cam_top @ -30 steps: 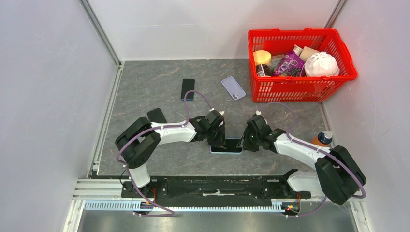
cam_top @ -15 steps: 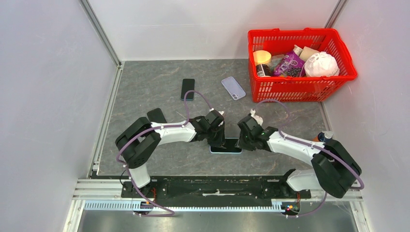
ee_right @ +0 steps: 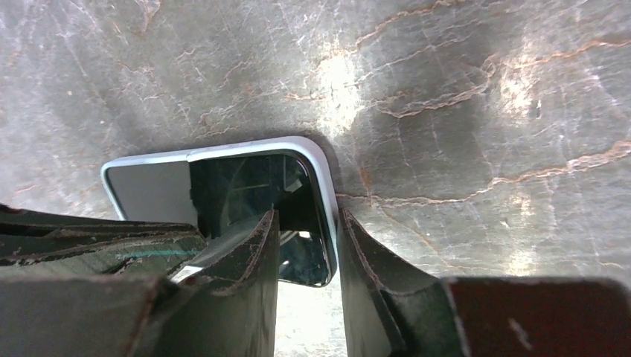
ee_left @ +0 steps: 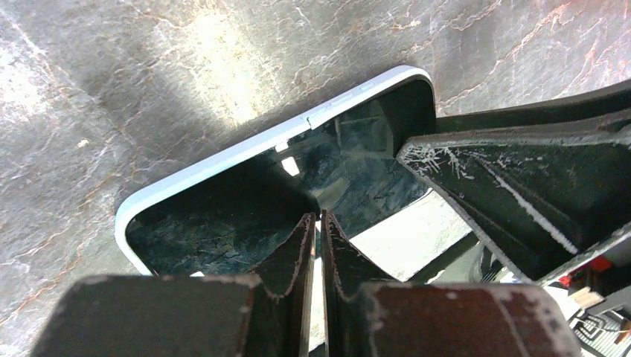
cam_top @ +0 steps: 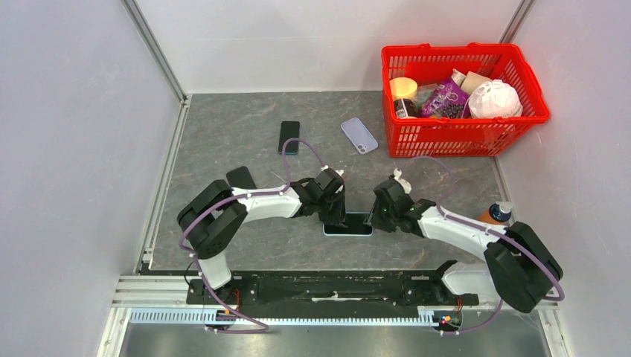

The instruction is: Put the phone into the phone case

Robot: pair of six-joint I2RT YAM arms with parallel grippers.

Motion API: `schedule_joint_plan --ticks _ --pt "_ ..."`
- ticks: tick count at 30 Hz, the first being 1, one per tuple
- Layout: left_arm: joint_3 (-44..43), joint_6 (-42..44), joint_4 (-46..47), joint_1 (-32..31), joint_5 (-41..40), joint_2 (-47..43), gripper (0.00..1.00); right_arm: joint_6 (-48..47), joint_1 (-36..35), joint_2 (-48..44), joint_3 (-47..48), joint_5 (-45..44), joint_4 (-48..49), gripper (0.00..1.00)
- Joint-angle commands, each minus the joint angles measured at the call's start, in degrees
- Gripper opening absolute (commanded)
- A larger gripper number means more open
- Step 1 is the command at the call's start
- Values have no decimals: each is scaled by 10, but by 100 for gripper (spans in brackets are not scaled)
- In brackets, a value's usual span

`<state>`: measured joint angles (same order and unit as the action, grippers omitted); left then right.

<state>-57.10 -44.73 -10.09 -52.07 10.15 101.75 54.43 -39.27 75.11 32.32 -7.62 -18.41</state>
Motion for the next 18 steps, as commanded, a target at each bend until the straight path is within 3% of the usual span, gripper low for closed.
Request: schedule_joint_plan --ticks 1,8,18 --pt "26 18 -56 6 -49 23 13 4 33 16 -86 126 13 37" --pt "27 19 -55 7 -48 23 13 38 51 -25 -122 154 22 37" --pt "27 19 -50 8 -44 26 13 63 54 -116 -147 152 -36 44"
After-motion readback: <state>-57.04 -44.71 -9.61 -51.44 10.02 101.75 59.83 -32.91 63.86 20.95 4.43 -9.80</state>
